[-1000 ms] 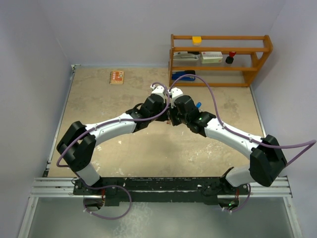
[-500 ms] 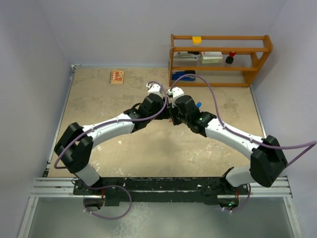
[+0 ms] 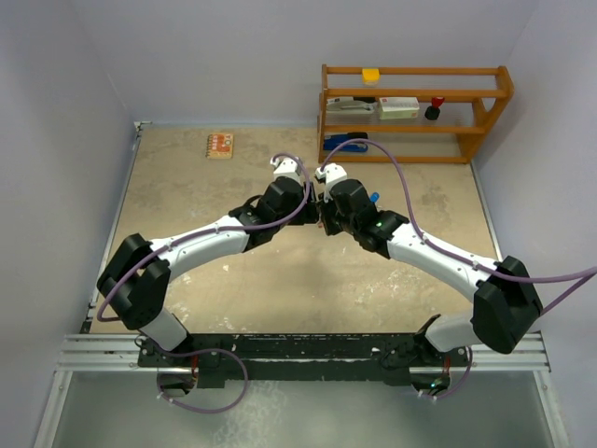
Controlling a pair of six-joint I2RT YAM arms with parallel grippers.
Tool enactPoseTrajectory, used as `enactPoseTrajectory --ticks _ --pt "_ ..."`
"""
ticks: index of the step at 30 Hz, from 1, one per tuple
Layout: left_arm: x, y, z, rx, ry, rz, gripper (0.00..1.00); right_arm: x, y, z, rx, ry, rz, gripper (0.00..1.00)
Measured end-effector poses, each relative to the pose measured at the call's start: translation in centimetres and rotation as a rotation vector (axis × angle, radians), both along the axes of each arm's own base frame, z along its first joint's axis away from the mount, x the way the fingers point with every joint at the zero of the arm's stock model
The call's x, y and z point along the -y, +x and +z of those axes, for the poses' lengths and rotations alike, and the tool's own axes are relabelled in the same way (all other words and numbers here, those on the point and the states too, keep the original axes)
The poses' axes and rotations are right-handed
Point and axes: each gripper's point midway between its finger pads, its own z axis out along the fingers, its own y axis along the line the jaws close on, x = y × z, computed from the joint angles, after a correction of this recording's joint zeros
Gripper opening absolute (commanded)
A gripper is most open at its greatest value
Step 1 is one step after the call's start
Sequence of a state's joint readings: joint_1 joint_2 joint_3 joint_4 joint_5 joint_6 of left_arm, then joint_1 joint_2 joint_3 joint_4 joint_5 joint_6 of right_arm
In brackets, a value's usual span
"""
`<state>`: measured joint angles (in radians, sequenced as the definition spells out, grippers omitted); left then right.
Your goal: Put the keys on the keyring
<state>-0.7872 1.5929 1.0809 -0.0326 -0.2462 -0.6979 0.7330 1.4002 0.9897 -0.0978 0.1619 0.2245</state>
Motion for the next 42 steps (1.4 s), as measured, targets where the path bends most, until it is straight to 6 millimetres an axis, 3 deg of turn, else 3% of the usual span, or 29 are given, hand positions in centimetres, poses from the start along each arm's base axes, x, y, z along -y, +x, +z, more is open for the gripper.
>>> enactPoseTrajectory --ticks 7,17,26,31,42 --pt "-0.3 0.3 0.0 -0.017 -0.032 0.026 0.6 0.0 0.0 0.0 -0.001 0.0 0.0 0.0" --pt "-2.4 1.8 -1.0 -0.077 -0.174 0.101 0.61 0.1 -0.1 -0.1 -0.005 -0.004 0.0 0.0" --pt "-1.4 1.4 -0.7 -0.101 -0.266 0.071 0.61 0.1 -0.1 -0.1 -0.005 -0.004 0.001 0.0" --pt "-1.2 1.2 -0.8 -0.106 -0.278 0.068 0.61 0.0 -0.1 -0.2 -0.012 0.006 -0.008 0.22" --pt "-1.4 0.7 -1.0 -0.119 -0.297 0.061 0.61 -0.4 -0.4 -0.2 -0.032 0.04 -0.009 0.25"
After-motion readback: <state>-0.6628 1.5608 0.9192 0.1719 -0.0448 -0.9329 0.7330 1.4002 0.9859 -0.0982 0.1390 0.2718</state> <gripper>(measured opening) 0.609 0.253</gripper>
